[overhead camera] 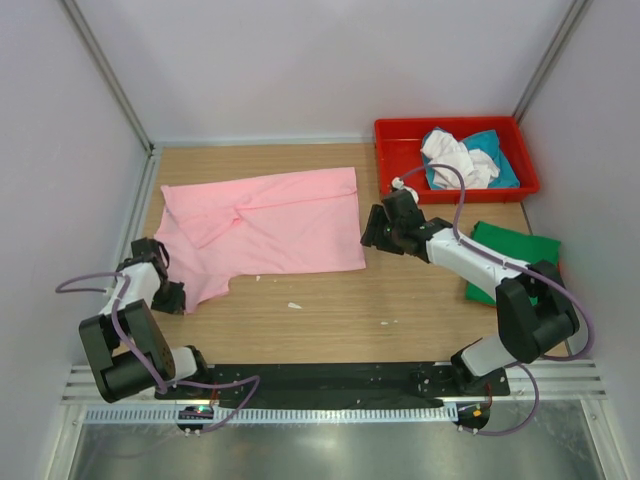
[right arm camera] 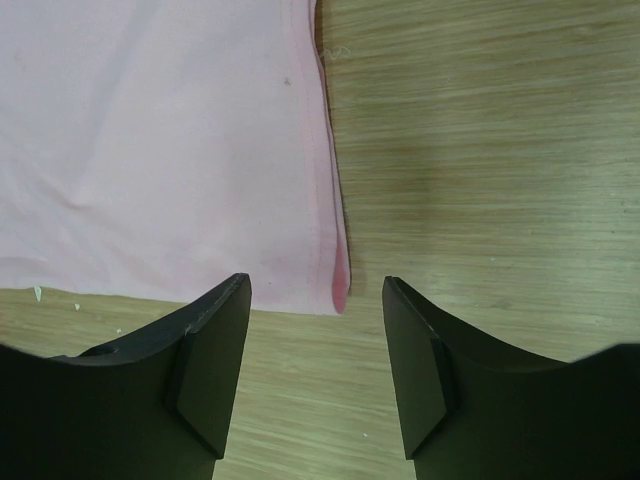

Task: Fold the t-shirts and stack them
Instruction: Fold the tshirt

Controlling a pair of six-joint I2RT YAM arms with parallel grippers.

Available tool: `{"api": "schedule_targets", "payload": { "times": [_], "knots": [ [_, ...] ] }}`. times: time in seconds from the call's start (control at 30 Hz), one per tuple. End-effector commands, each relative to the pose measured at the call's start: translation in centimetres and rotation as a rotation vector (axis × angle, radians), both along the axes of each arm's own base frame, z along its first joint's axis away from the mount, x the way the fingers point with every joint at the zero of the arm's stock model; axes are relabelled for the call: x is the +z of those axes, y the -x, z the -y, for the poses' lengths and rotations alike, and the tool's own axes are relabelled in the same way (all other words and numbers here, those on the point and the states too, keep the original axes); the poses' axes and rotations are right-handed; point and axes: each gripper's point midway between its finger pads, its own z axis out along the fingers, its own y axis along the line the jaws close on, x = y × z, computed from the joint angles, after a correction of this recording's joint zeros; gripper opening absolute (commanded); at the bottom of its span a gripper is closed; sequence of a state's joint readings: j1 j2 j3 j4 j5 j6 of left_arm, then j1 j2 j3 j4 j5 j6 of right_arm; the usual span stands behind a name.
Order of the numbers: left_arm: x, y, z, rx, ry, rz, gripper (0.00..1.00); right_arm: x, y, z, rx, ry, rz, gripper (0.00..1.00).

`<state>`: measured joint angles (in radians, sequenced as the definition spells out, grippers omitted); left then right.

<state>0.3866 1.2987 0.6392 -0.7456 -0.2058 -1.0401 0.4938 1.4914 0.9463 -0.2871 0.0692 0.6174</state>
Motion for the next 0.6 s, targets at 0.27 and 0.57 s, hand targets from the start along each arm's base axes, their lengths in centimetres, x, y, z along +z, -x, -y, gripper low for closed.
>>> {"api": "schedule_targets", "payload": {
  "times": [0.27, 0.57],
  "knots": [
    [0.4, -0.7, -0.7, 0.001, -0.023, 0.020, 0.00, -0.8, 1.6, 0.9, -0.180, -0.073, -0.080, 0.61],
    [2.0, -0.6, -1.2, -0.040, -0.055, 0.017, 0.00, -2.4, 2.6, 1.3, -0.242, -0.097, -0.119, 0.57]
  ]
}}
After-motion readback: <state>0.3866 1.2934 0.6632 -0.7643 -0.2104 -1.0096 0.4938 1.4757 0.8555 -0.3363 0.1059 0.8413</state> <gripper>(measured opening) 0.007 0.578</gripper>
